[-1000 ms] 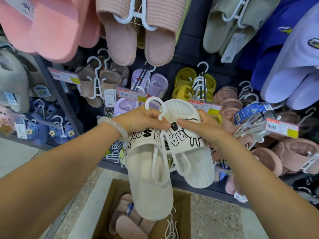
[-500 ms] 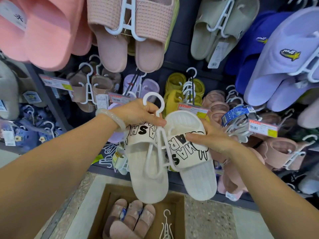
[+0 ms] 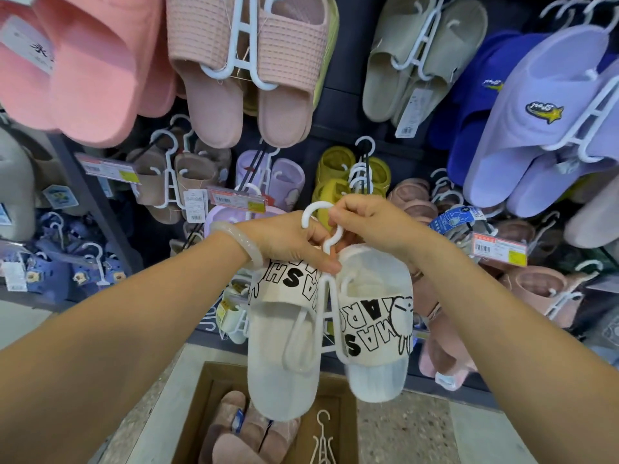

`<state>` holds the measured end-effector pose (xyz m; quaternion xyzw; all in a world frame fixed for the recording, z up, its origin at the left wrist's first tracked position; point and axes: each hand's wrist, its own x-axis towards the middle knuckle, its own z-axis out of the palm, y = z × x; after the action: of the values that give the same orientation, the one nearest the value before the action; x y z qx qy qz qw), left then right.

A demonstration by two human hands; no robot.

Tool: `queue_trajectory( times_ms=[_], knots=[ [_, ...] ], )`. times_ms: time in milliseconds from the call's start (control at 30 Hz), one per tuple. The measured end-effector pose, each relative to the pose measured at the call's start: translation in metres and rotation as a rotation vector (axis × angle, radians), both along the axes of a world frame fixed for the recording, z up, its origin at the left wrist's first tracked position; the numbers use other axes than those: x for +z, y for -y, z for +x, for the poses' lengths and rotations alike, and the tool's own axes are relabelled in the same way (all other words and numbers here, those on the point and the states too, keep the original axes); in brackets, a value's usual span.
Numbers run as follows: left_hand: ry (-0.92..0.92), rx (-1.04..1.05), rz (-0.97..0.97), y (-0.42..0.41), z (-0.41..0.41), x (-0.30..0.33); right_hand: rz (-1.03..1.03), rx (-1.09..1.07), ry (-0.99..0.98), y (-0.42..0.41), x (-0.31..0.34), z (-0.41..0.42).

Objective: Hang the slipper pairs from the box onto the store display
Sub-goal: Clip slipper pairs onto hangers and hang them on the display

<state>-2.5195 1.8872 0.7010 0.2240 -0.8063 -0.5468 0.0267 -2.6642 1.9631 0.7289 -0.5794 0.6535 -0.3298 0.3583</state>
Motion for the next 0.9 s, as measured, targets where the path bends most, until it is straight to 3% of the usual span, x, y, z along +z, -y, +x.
queue_trajectory(
  times_ms=[200,433,600,900],
  knots=[
    [-0.005,0.081,0.009,-0.002,0.0,-0.005,0.014,-0.052,-0.017,0.003,0.007,-0.003],
    [0.232,0.098,-0.475,0.001,0.003,0.01,0.013,-0.176,-0.012,0.009,0.008,-0.008],
    [0.2,0.077,-0.402,-0.001,0.002,0.014,0.014,-0.235,-0.078,0.015,0.021,-0.016],
    [-0.028,0.044,-0.707,-0.011,-0.006,0.019,-0.099,-0.32,-0.12,0.019,0.052,-0.026]
  ],
)
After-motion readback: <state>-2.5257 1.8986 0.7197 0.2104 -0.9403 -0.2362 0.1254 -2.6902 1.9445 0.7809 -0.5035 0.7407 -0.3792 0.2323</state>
